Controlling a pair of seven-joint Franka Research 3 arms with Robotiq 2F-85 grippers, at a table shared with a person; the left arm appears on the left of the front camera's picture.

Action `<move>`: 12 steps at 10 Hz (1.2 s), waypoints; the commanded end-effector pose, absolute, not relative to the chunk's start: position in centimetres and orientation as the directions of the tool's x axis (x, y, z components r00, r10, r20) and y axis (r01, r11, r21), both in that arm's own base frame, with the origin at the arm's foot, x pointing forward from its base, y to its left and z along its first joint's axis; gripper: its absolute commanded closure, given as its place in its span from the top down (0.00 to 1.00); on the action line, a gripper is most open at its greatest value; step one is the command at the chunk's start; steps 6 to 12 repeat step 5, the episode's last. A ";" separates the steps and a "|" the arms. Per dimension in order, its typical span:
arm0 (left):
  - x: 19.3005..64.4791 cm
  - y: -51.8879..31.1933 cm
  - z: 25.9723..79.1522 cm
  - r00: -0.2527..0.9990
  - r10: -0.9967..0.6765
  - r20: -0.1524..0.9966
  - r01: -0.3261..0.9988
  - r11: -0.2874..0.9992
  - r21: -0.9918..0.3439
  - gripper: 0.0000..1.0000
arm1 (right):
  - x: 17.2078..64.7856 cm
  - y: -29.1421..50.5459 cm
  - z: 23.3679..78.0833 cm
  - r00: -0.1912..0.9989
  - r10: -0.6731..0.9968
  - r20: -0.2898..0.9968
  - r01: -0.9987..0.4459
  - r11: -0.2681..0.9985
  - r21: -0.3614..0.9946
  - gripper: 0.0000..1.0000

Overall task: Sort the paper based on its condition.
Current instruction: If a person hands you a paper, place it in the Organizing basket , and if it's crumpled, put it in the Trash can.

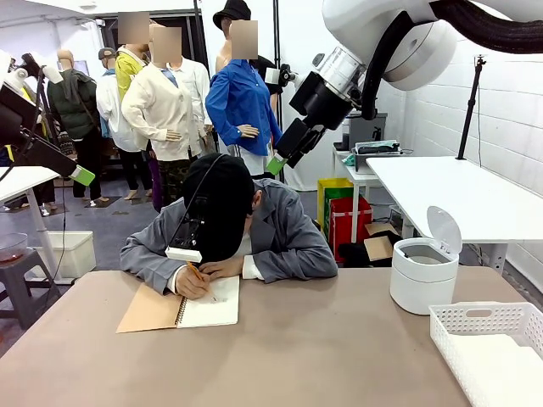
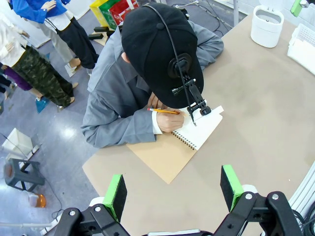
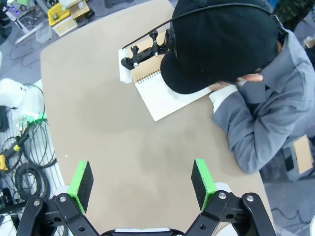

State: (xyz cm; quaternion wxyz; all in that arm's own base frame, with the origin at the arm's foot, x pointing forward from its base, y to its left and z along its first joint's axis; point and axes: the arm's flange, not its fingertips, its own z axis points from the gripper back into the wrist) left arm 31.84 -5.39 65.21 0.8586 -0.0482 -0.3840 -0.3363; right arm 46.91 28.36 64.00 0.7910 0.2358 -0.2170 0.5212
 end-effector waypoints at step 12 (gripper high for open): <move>31.9 -5.3 65.3 0.478 -0.539 0.693 0.613 0.770 0.176 1.00 | 46.7 28.2 63.8 0.365 0.717 0.594 -0.925 0.351 0.145 1.00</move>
